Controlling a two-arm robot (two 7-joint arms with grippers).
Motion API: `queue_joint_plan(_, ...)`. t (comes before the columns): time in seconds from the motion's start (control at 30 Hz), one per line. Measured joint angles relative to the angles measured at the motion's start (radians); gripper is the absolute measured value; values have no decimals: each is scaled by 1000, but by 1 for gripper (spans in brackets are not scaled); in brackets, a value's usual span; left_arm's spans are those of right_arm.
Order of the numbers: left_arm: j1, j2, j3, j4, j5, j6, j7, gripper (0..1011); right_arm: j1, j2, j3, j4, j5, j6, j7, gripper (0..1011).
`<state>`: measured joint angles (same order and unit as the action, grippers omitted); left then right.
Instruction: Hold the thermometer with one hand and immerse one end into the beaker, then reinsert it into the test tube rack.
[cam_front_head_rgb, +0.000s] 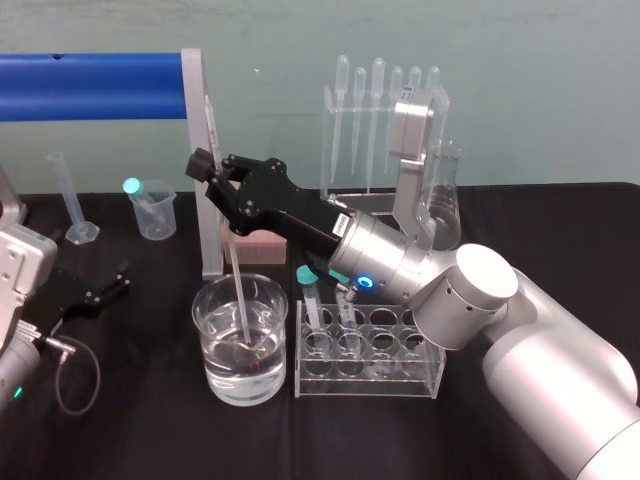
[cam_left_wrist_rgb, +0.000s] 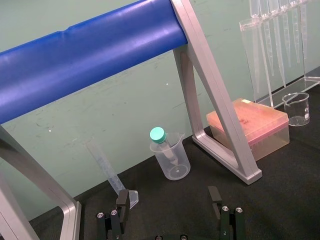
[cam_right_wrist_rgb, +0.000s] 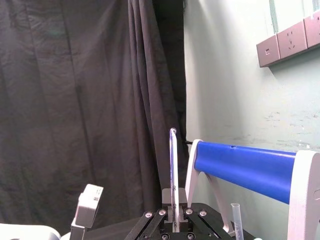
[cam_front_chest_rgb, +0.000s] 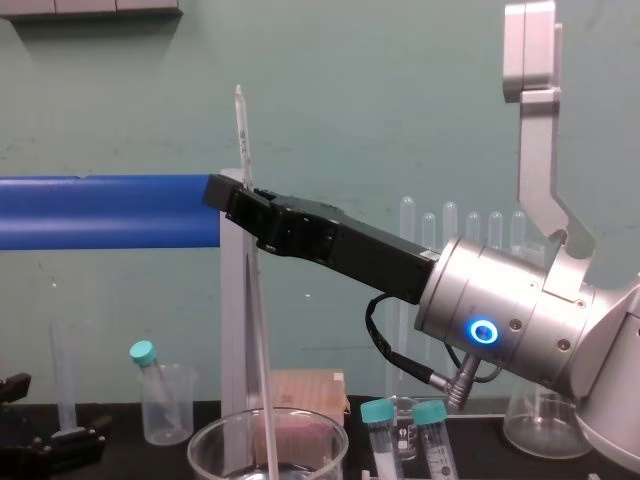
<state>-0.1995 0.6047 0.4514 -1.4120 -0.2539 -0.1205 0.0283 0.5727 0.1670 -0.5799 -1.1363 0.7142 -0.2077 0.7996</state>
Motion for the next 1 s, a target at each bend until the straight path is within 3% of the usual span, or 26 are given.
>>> queue_joint_plan(1.0,0,0,0,0,0,0,0,1008,-1,1,1,-3,3,-1,-1,55)
